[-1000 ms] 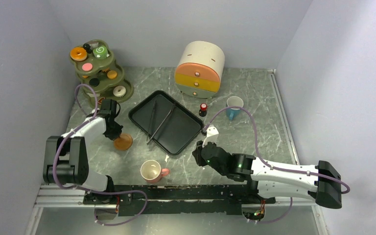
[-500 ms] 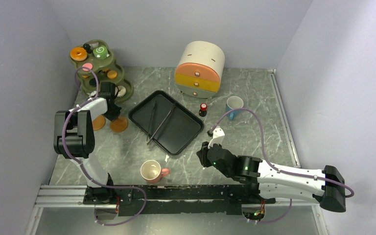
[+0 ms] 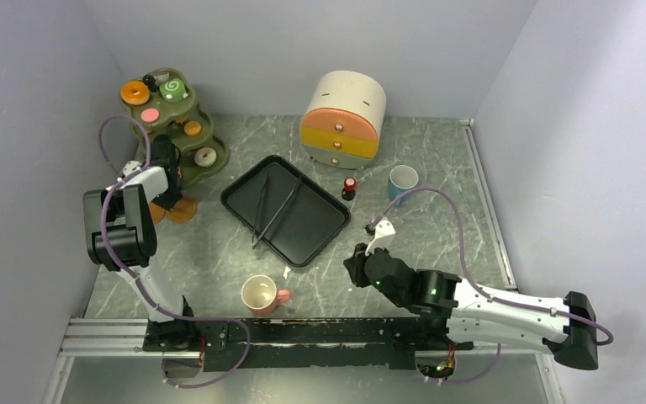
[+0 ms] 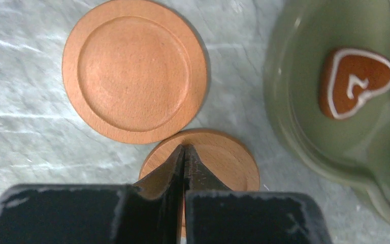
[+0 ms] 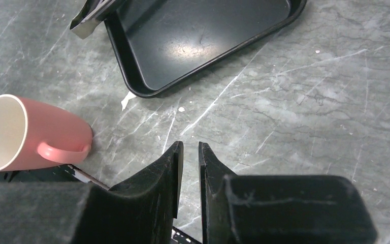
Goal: Serve the afternoon tea
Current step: Move the coaster to the center of the board.
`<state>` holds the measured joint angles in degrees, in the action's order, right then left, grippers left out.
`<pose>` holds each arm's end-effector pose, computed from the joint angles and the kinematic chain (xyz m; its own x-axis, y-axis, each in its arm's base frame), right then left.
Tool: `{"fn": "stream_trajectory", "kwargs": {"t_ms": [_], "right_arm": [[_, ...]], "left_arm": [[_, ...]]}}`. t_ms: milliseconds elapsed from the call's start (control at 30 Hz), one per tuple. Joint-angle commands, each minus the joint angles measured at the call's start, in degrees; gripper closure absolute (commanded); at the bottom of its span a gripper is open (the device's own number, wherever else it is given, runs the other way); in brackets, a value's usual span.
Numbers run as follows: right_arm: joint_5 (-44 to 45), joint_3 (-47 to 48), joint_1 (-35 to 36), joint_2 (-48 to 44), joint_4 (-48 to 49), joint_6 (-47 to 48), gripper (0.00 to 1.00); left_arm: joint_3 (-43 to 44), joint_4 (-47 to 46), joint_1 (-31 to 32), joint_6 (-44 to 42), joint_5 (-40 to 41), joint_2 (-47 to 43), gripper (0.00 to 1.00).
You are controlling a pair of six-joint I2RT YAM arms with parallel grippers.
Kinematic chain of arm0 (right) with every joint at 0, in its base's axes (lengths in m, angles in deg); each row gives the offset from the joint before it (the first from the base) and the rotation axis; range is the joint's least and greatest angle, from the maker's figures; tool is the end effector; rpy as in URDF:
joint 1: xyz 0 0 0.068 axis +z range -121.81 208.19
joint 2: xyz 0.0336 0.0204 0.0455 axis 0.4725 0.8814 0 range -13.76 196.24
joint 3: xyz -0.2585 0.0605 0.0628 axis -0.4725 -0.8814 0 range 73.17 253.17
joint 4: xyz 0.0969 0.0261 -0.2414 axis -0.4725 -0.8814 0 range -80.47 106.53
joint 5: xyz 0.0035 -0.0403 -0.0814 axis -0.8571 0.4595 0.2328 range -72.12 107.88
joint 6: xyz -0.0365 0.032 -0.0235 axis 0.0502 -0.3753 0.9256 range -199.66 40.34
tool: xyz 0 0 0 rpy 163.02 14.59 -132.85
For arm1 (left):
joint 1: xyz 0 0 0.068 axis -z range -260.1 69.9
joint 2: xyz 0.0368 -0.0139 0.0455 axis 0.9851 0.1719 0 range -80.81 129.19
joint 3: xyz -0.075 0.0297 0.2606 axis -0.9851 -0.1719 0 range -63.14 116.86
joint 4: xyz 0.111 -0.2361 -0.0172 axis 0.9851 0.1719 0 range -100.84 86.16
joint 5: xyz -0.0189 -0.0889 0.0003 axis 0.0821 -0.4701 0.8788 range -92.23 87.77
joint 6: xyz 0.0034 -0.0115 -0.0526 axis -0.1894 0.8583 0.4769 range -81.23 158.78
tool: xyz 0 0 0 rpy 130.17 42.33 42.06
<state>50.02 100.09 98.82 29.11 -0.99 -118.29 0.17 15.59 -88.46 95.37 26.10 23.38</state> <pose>0.0727 0.1497 0.2260 -0.5498 0.0302 -0.8348 -0.3948 0.8713 0.2915 0.3437 0.0675 0.1573 -0.2445 -0.7786 -0.5780 -0.9322 0.3528 -0.0809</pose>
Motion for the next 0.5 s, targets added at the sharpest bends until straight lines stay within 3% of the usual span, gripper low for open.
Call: {"fn": "stream_trajectory", "kwargs": {"t_ms": [0,333,467], "right_arm": [[2.4,-0.8,0.2,-2.7,-1.8,-1.1,0.78],[2.3,0.7,0.2,-1.4,-1.4,0.4,0.77],[1.4,0.8,0.2,-0.4,-0.1,0.9,0.78]], "left_arm": [[-0.4,6.7,-3.0,-0.3,3.8,4.3,0.95],[0.5,7.1,-3.5,-4.2,-1.9,4.7,0.95],[-3.5,3.9,-2.8,-4.9,-8.8,4.7,0.95]]}}
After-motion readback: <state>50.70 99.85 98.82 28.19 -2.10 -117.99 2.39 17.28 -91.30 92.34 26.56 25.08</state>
